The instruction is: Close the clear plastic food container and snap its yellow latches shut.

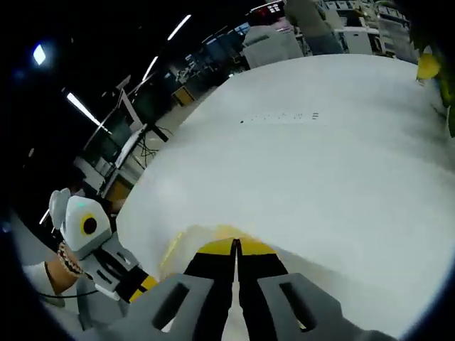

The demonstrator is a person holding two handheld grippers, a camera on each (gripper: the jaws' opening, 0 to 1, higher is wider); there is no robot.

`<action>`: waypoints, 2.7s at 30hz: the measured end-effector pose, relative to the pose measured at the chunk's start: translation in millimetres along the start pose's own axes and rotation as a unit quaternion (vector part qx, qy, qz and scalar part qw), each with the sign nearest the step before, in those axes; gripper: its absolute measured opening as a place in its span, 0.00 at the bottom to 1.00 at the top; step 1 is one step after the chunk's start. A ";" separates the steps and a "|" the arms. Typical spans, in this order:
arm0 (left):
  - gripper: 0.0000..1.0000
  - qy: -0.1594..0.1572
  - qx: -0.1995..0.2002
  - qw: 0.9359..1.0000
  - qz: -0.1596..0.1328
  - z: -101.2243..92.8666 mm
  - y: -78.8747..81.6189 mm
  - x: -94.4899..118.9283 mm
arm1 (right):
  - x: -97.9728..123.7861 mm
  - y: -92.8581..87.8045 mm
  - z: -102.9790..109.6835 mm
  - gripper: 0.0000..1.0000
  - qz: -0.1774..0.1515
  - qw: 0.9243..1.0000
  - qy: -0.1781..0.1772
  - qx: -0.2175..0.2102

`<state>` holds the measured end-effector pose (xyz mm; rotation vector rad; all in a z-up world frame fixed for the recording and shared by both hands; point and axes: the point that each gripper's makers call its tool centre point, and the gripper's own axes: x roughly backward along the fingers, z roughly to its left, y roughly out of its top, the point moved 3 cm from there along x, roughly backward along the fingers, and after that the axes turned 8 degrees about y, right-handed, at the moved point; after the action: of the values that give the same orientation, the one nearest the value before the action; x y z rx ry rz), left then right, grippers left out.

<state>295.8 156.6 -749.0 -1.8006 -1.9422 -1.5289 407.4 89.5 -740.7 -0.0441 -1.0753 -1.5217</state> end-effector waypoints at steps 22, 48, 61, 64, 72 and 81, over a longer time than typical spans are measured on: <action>0.22 0.016 -0.383 0.923 -0.039 -30.8 18.9 6.3 | 0.7 -16.9 23.8 0.48 0.311 0.880 -0.013 0.358; 0.31 0.063 -0.489 0.870 -0.005 -12.4 15.3 -20.4 | -11.9 -25.1 21.4 0.37 0.433 0.817 0.005 0.382; 0.29 0.079 -0.513 0.855 0.004 -15.9 10.8 -30.5 | -15.4 -28.7 22.6 0.36 0.457 0.804 -0.002 0.379; 0.29 0.083 -0.517 0.852 0.003 -15.7 10.4 -30.4 | -14.8 -29.1 21.6 0.36 0.458 0.808 -0.001 0.369; 0.28 0.100 -0.548 0.831 0.000 -15.8 8.4 -31.7 | -14.0 -28.1 20.5 0.35 0.458 0.812 0.004 0.362; 0.25 0.093 -0.596 0.798 -0.006 -19.9 12.0 -34.9 | -17.5 -26.4 20.3 0.35 0.477 0.801 0.020 0.362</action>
<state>305.2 116.1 -754.5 -1.6864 -0.7926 -3.1622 380.6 112.0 -754.6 -0.0155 -1.2558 -0.1561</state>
